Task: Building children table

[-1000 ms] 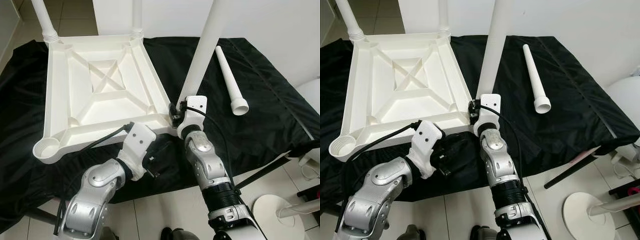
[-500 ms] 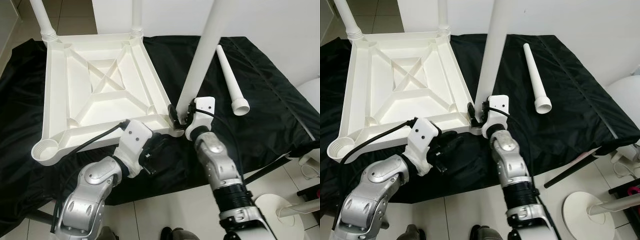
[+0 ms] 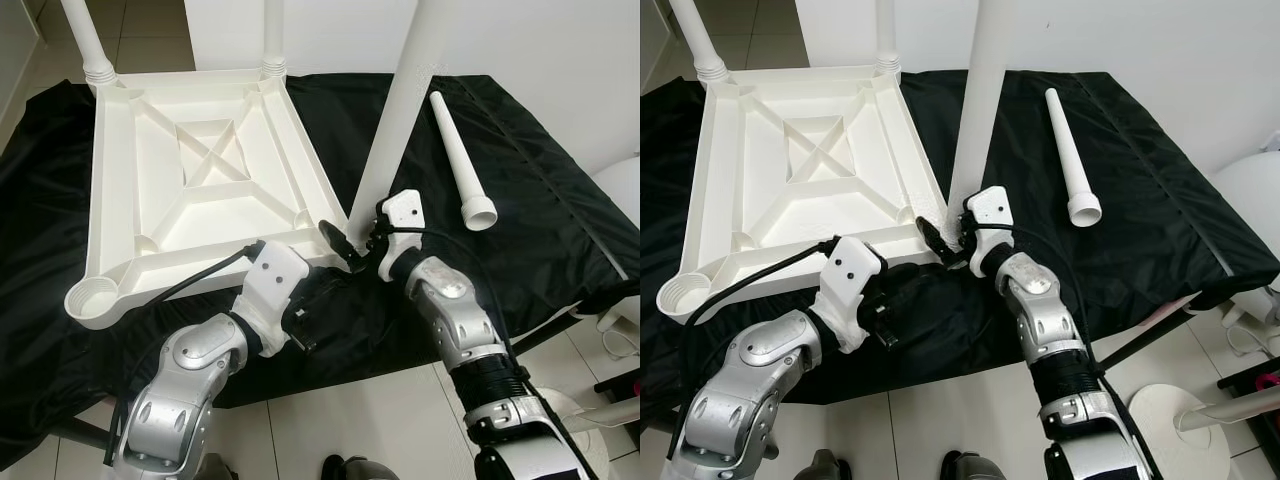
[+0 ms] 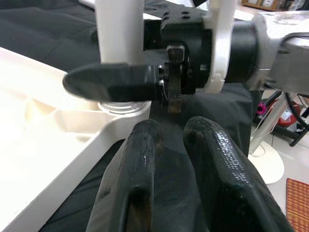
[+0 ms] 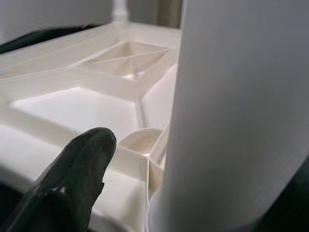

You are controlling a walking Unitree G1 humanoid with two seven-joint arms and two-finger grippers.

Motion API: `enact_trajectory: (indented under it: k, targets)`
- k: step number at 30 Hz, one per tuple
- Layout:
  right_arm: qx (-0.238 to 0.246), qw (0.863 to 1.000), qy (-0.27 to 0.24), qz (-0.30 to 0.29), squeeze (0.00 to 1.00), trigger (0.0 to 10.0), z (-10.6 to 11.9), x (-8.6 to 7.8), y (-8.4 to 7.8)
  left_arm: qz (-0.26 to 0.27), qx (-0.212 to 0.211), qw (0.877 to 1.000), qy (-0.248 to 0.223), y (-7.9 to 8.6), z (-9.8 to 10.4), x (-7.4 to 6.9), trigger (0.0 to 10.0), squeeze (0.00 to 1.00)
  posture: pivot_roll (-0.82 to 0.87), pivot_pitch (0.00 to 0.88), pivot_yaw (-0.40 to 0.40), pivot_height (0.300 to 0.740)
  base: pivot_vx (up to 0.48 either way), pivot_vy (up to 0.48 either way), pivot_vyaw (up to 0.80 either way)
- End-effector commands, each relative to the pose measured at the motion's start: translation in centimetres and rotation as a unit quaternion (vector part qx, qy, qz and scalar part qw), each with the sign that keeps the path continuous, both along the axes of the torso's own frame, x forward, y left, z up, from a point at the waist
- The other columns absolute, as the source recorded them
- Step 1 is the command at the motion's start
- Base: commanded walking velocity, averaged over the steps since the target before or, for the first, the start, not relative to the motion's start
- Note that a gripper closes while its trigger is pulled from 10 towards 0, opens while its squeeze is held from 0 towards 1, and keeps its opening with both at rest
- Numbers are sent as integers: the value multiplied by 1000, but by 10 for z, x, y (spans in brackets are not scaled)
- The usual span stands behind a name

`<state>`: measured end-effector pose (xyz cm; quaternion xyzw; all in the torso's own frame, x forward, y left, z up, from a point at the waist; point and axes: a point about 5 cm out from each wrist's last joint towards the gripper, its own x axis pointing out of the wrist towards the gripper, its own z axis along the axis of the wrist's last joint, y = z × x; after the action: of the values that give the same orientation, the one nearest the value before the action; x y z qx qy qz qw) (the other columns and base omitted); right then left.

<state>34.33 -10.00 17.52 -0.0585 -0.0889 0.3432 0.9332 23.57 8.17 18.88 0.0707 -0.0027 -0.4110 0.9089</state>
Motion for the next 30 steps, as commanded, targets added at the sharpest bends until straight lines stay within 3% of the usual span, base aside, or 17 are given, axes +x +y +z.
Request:
enact_trajectory:
  k: [1, 10, 11, 12, 13, 14, 15, 17, 18, 28, 29, 30]
  targets:
    - [-21, 1000, -1, 22, 0, 10000, -3, 3, -1, 28, -2, 1000, -3, 0, 0, 2, 10000, 0, 27, 104, -43, 740, 0, 0, 0]
    - [-56, 997, 26, 47, 0, 10000, -10, 18, -13, 31, -5, 1000, -4, 0, 1, 2, 10000, 0, 37, 110, -47, 740, 0, 0, 0]
    - [-58, 996, 31, 51, 0, 7804, -12, 19, -14, 32, -5, 999, -4, 0, 1, 2, 10000, 0, 37, 114, -44, 740, 0, 0, 0]
    - [-58, 996, 31, 51, 0, 7804, -12, 19, -14, 32, -5, 999, -4, 0, 1, 2, 10000, 0, 37, 114, -44, 740, 0, 0, 0]
    - [-62, 996, 36, 60, 0, 4392, -15, 21, -14, 33, -5, 999, -4, 1, 1, 2, 10000, 0, 38, 116, -42, 740, 0, 0, 0]
    - [-62, 996, 36, 60, 0, 4392, -15, 21, -14, 33, -5, 999, -4, 1, 1, 2, 10000, 0, 38, 116, -42, 740, 0, 0, 0]
    - [-64, 995, 40, 62, 0, 1529, -16, 22, -15, 34, -5, 999, -4, 1, 2, 2, 10000, 0, 38, 117, -41, 740, 0, 0, 0]
    - [-65, 995, 42, 64, 0, 1529, -17, 23, -15, 34, -6, 999, -4, 1, 2, 2, 10000, 0, 38, 117, -41, 740, 0, 0, 0]
    - [-69, 995, 40, 67, 0, 0, -17, 23, -15, 34, -6, 999, -4, 1, 2, 3, 10000, 0, 37, 120, -42, 740, 0, 0, 0]
    - [-63, 993, 77, 69, 0, 0, -32, 24, -20, 38, -7, 999, -3, 1, 2, 1, 10000, 0, 46, 129, -45, 740, 0, 0, 0]
    - [-50, 993, 88, 61, 0, 10000, -34, 24, -19, 39, -7, 999, -2, 2, 2, 1, 10000, 0, 47, 132, -48, 740, 0, 0, 0]
    - [-41, 993, 97, 55, 0, 10000, -36, 24, -18, 40, -7, 999, -2, 2, 2, 1, 10000, 0, 47, 132, -48, 740, 0, 0, 0]
